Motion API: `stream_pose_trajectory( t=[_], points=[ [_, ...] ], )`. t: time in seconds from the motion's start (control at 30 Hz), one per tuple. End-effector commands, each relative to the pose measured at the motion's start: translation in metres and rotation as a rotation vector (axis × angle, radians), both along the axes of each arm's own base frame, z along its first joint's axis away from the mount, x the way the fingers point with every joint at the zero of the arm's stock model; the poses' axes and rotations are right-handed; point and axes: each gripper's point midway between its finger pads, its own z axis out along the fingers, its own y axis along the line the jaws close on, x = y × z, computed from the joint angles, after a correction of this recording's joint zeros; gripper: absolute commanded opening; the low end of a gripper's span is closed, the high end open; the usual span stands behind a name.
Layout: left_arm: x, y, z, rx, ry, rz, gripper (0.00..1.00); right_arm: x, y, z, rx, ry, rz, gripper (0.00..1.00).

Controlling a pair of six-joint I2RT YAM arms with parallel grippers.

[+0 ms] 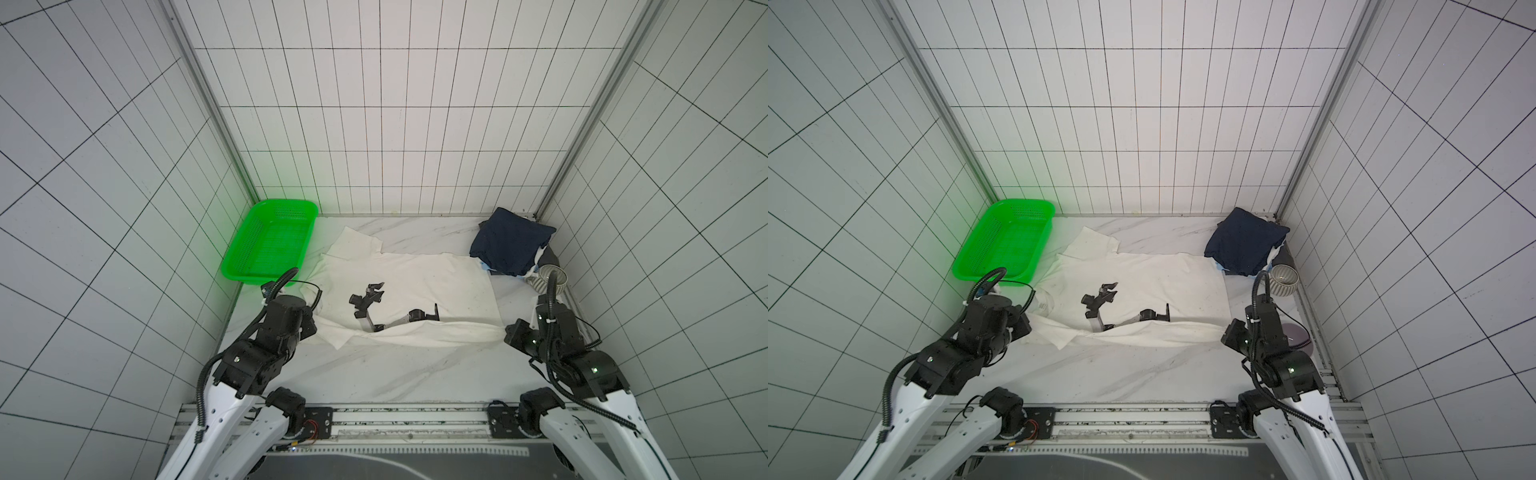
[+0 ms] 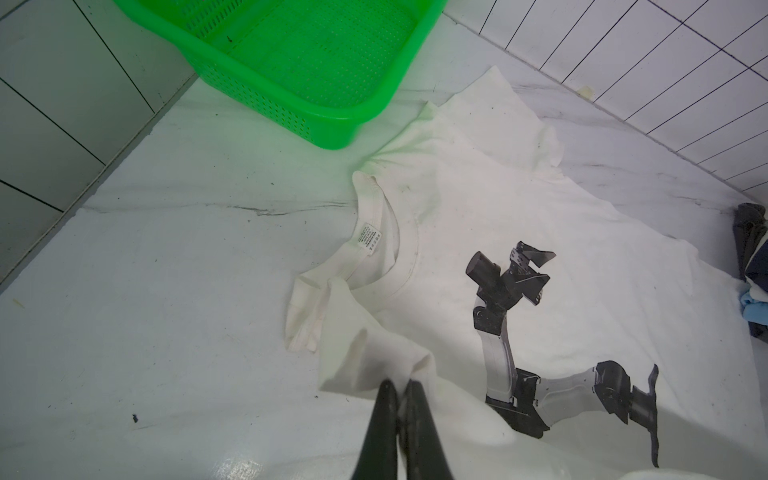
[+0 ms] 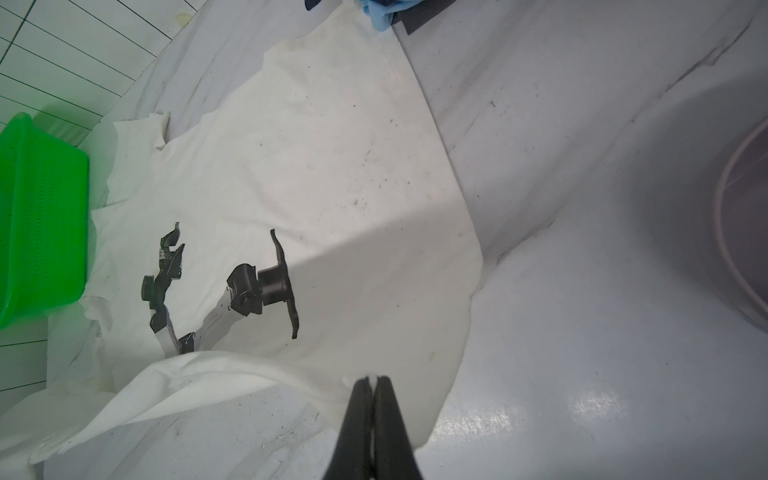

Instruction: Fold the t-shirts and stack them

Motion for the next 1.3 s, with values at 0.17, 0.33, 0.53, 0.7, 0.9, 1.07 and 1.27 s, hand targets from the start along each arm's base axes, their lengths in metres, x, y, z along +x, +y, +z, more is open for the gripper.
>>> stream_pose_trajectory(
  t=[0.17, 0.33, 0.53, 0.7, 0.9, 1.07, 1.27],
  points=[
    [0.027, -0.011, -0.024, 0.010, 0.027, 0.010, 0.00, 0.035, -0.006, -0.030, -0.073, 0.053, -0.046, 0.00],
    [0.051, -0.010, -0.062, 0.067, 0.072, 0.031, 0.00, 0.059, -0.011, -0.046, -0.073, 0.039, -0.117, 0.00],
    [0.086, -0.006, -0.084, 0.107, 0.160, 0.036, 0.00, 0.082, -0.012, -0.065, -0.063, 0.055, -0.148, 0.01],
    [0.113, -0.004, -0.099, 0.117, 0.263, 0.024, 0.00, 0.094, -0.016, -0.082, -0.084, 0.115, -0.149, 0.00],
    [0.136, 0.003, -0.107, 0.097, 0.268, 0.017, 0.00, 0.106, -0.029, -0.069, -0.110, 0.051, -0.198, 0.00],
    [0.151, 0.006, -0.121, 0.108, 0.316, 0.003, 0.00, 0.116, -0.036, -0.077, -0.136, 0.065, -0.211, 0.00],
    [0.163, -0.004, -0.140, 0.084, 0.350, -0.037, 0.00, 0.127, -0.027, -0.105, -0.133, 0.143, -0.151, 0.00]
  ],
)
